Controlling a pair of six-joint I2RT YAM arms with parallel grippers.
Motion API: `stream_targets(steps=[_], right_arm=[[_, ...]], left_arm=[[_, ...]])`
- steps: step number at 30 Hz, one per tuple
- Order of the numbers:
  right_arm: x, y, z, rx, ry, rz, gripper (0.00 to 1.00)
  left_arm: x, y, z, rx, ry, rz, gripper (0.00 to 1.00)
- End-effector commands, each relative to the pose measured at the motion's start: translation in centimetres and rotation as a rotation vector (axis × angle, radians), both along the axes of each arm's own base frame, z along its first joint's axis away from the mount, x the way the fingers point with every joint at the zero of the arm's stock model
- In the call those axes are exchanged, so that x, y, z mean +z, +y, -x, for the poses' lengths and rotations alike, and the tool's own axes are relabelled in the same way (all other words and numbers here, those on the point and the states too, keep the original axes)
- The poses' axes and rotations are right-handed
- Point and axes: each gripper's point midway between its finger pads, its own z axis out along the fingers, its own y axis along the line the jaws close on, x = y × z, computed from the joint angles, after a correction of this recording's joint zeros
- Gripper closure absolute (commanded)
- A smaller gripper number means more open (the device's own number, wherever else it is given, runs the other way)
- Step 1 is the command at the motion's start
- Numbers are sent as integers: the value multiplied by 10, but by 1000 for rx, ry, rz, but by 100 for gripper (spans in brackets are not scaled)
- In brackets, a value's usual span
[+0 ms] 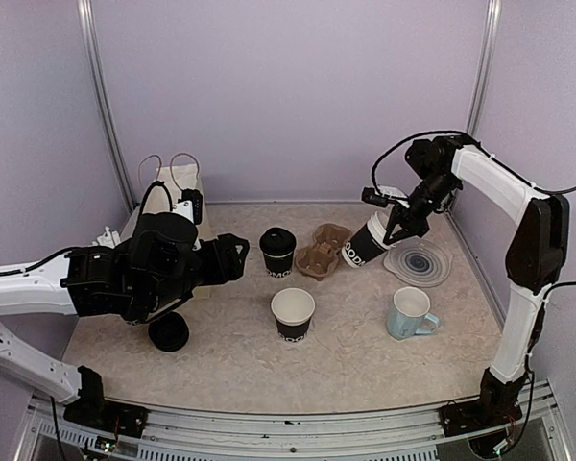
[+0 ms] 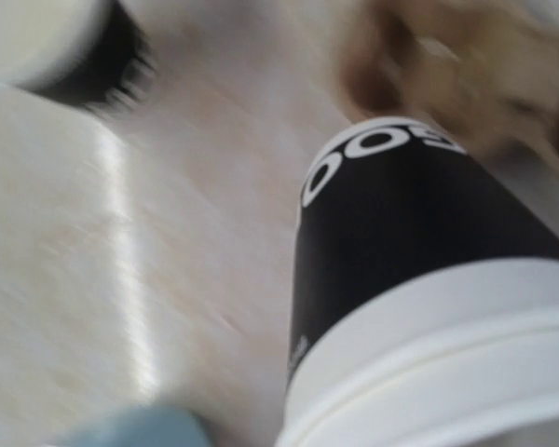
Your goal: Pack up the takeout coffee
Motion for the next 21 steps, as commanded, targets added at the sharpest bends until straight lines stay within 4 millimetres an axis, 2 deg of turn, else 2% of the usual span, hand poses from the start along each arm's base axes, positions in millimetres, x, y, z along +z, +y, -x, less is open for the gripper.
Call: stream_targets(steps=[1,7,11,15,21], right_arm=[[-9,-33,-33,-82,-115,245,100],[-27,-52,-67,-118,-163,405,100],[-39,-51,-80,-107,-169,438,100],[-56,-47,-86,-92,-155,478,100],[-65,-37,-89,-64,-163,498,100]], left_arm=[[-1,-5,-2,-16,-8,-7,22],[-3,-5,-1,-19,-1,-2,22],[-5,-6,-1,-22,4,-3,22],[-6,-5,-1,-19,5,-8,22],[-14,-5,-1,-21,13,-15,22]])
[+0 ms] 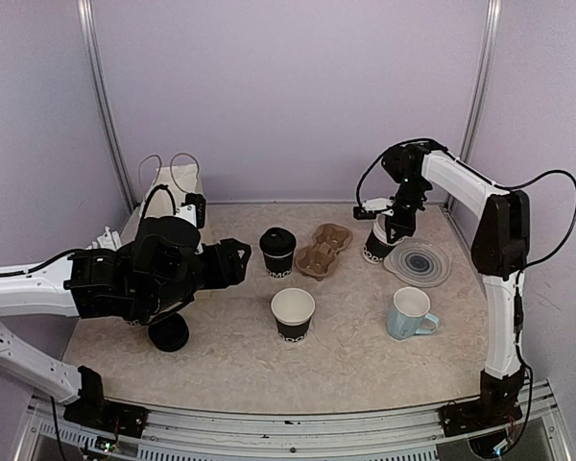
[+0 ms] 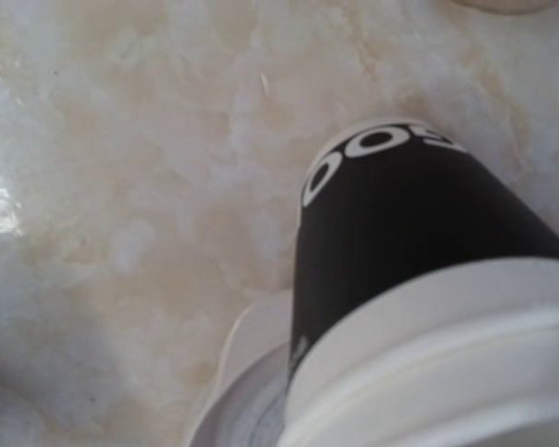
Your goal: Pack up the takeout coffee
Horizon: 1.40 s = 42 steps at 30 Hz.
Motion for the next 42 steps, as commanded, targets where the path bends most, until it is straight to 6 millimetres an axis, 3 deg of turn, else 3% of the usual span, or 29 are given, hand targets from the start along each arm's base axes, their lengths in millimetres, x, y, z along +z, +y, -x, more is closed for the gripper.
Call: stream_targets(steps=[1,3,6,10,15,18,21,25,26,29,31,34,38,42], right_arm=[[0,6,-5,21,-26,40,100],[-1,8,-9,24,-40,51,97],[2,12,-16,26,-76,48,80],[11,16,-24,31,-128,53,65],[19,23,-28,40,-161,35,58],[25,23,-24,35,-158,26,57],[54,31,-9,40,-165,-57,54],[102,52,17,76,-236,-266,42],[106,57,22,71,-251,-318,37],[131,59,12,-63,-398,-459,26],[139,65,21,-85,-406,-576,14],[132,85,47,-63,-261,-744,1],[123,108,82,19,-33,-895,1],[127,111,100,79,-55,-949,0]], left_arm=[[-8,-1,-1,-3,3,-4,22],[-10,-2,-2,-4,6,-4,22],[-12,-2,-2,-7,9,-9,22],[-12,-2,-1,-11,11,-13,22],[-9,2,2,-19,17,-17,23],[-17,6,10,-37,71,-62,26],[-36,14,29,-44,174,-136,28],[-87,37,57,-22,373,-274,33],[-100,45,64,-8,422,-308,33],[-132,71,82,43,541,-396,36],[-146,86,87,72,583,-429,37],[-151,102,79,110,586,-434,41],[-152,110,53,127,572,-392,49],[-156,117,35,128,572,-411,54]])
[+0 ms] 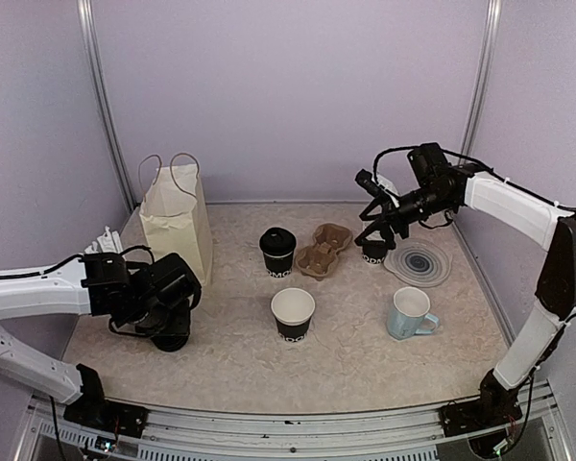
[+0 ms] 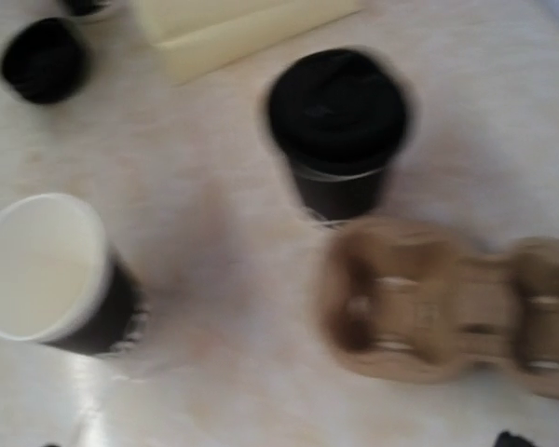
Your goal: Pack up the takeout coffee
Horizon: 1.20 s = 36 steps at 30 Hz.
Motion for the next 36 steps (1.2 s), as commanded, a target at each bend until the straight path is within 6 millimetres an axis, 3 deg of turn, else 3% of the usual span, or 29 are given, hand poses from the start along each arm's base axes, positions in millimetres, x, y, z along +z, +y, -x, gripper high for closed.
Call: stream_targets(steps=[1,5,13,19,28,36], right_arm=[[28,14,23,88,-32,-166,1],[33,5,22,11,-120,-187,0],[0,7,27,55,-44,-158,3],[-11,10,28,80,-6,-154,6],[-17,13,32,104,16,-146,9],[-21,15,33,115,26,-139,11]], left_arm=[[-3,2,-16,-42,0,-9,55],[-19,7,-24,-51,42,-39,59],[-48,6,-29,-68,114,-46,66],[-61,5,-28,-72,143,-57,71],[-68,9,-27,-70,168,-92,79],[-61,13,-28,-60,160,-110,87]])
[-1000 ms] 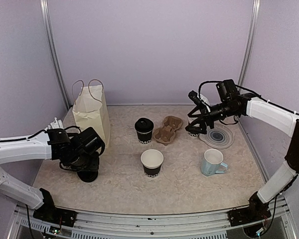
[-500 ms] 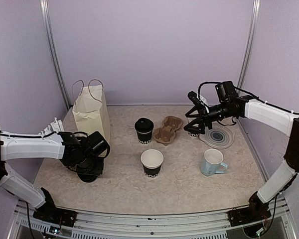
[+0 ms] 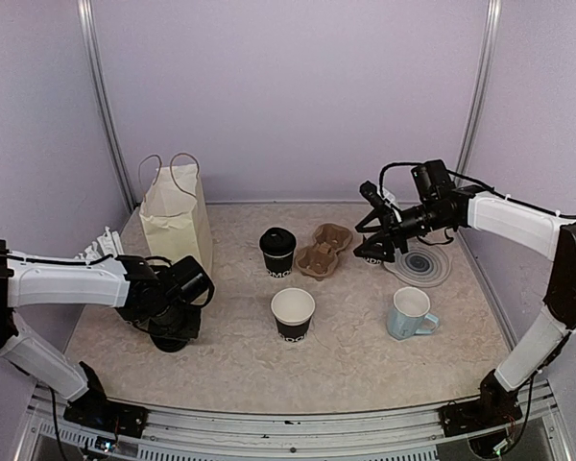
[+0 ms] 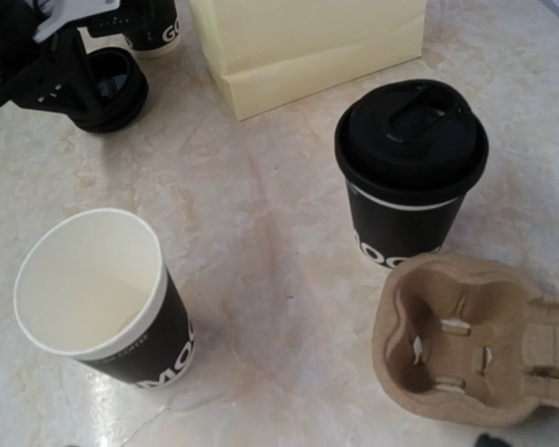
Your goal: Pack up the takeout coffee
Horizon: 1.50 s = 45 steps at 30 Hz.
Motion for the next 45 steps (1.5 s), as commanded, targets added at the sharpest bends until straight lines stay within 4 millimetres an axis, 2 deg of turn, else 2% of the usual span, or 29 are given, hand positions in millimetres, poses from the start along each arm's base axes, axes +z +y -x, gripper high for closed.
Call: stream_targets(steps=[1,7,9,13,16,21,22,24,27,32,34,36,38,41,43,45], right_arm=[[-3,5,5,31,23,0,11],[-4,8,8,46,31,5,12],[-3,9,10,52,33,4,13],[4,9,12,60,26,1,14],[12,9,13,61,16,-2,14],[41,13,22,100,9,-58,14],[47,13,23,109,14,-70,14],[57,15,25,120,22,-89,14],[60,16,27,128,29,-85,15],[51,18,36,147,46,-81,14],[46,20,40,156,53,-75,15],[43,22,44,165,56,-69,15],[40,25,48,180,55,-67,15],[35,29,53,202,60,-65,15],[33,31,55,214,65,-63,15],[30,33,56,222,69,-60,15]], left_arm=[[6,6,-2,10,-10,-29,88],[21,2,-1,2,-33,-37,94],[31,-2,-1,-6,-49,-42,96],[64,-20,-3,-48,-101,-22,97],[93,-46,-5,-106,-161,62,98],[164,-122,-3,-305,-335,391,100],[175,-131,-2,-329,-352,447,100],[189,-136,-4,-341,-371,501,100],[186,-134,-6,-347,-371,469,100],[165,-128,-2,-328,-337,439,100],[154,-117,0,-299,-314,399,100],[140,-98,3,-247,-284,323,95],[122,-67,7,-159,-243,202,87],[96,-28,19,-29,-182,74,65],[75,-8,30,21,-124,37,55],[55,3,40,47,-70,36,50]])
